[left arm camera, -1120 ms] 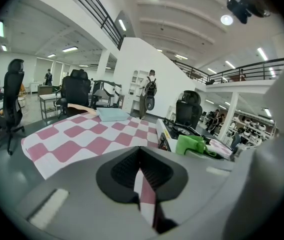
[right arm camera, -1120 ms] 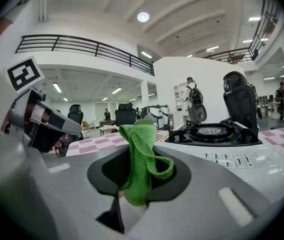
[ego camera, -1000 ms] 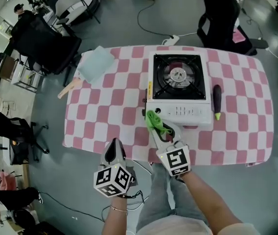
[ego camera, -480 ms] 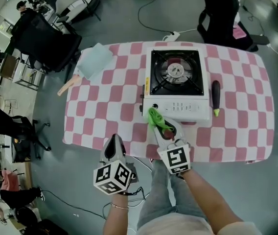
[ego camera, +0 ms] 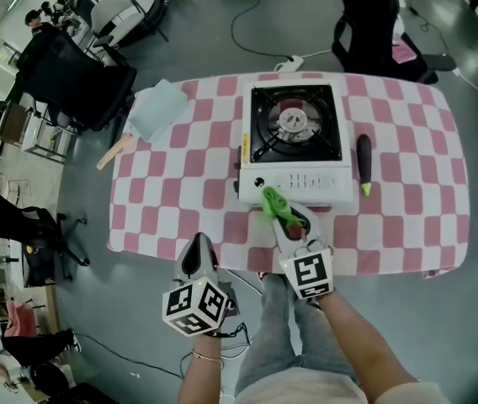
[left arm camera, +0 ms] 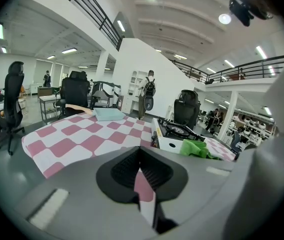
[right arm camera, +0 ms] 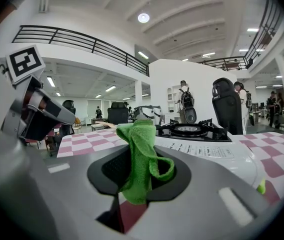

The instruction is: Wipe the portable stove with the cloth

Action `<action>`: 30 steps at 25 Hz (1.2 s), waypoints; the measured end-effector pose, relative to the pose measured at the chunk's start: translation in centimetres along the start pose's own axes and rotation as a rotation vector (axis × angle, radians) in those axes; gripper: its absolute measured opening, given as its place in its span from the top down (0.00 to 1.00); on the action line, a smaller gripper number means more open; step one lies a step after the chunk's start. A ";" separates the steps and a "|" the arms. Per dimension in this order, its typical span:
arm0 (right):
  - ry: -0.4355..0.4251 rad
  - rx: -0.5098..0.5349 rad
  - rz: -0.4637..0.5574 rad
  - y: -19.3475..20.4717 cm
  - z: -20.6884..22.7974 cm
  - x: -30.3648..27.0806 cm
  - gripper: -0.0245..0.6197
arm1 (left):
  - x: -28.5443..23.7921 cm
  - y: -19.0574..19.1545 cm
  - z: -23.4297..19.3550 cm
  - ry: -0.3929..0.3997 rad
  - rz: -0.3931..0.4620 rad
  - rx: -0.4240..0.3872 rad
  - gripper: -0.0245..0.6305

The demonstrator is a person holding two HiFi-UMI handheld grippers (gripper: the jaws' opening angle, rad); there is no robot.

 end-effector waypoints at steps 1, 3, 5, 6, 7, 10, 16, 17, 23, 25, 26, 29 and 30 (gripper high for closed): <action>0.004 0.001 0.000 0.0 0.2 0.2 0.83 | 0.0 0.1 0.1 0.002 -0.001 0.000 0.96; 0.015 0.003 -0.001 0.1 0.6 0.5 0.83 | 0.0 0.2 0.3 0.005 -0.002 -0.001 0.96; 0.026 0.006 -0.004 0.1 1.0 0.9 0.83 | 0.1 0.3 0.6 0.011 -0.005 0.000 0.96; 0.032 0.006 -0.005 0.1 1.2 1.1 0.83 | 0.1 0.4 0.8 0.014 -0.006 0.000 0.96; 0.038 0.006 -0.007 0.1 1.3 1.3 0.83 | 0.2 0.5 0.9 0.017 -0.007 0.001 0.96; 0.055 0.005 -0.011 0.2 1.9 1.9 0.83 | 0.3 0.7 1.4 0.025 -0.012 0.000 0.96; 0.075 0.006 -0.020 0.4 3.1 3.0 0.83 | 0.6 0.8 2.1 0.033 -0.020 -0.007 0.96; 0.076 0.011 -0.022 0.4 3.3 3.2 0.83 | 0.6 0.8 2.2 0.035 -0.020 -0.009 0.96; 0.100 0.014 -0.032 0.5 4.6 4.4 0.83 | 0.4 0.7 3.2 0.053 -0.018 -0.017 0.96; 0.108 0.017 -0.034 0.5 5.0 4.7 0.83 | 0.3 0.7 3.7 0.063 -0.019 -0.017 0.96; 0.111 0.019 -0.035 0.5 5.3 4.9 0.83 | 0.2 0.8 4.0 0.068 -0.020 -0.019 0.96; 0.120 0.021 -0.036 0.4 5.8 5.3 0.83 | -0.1 1.0 4.8 0.082 -0.027 -0.022 0.96; 0.124 0.021 -0.036 0.4 6.0 5.4 0.83 | -0.1 1.1 5.0 0.086 -0.029 -0.022 0.96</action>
Point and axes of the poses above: the fingertips, and each gripper's own axes: x backward along the fingers, z to its right, y out of its underside, the point moved 4 cm from there along x, backward along the fingers, and after that the axes turned 9 degrees about z, right-handed, at the moved point
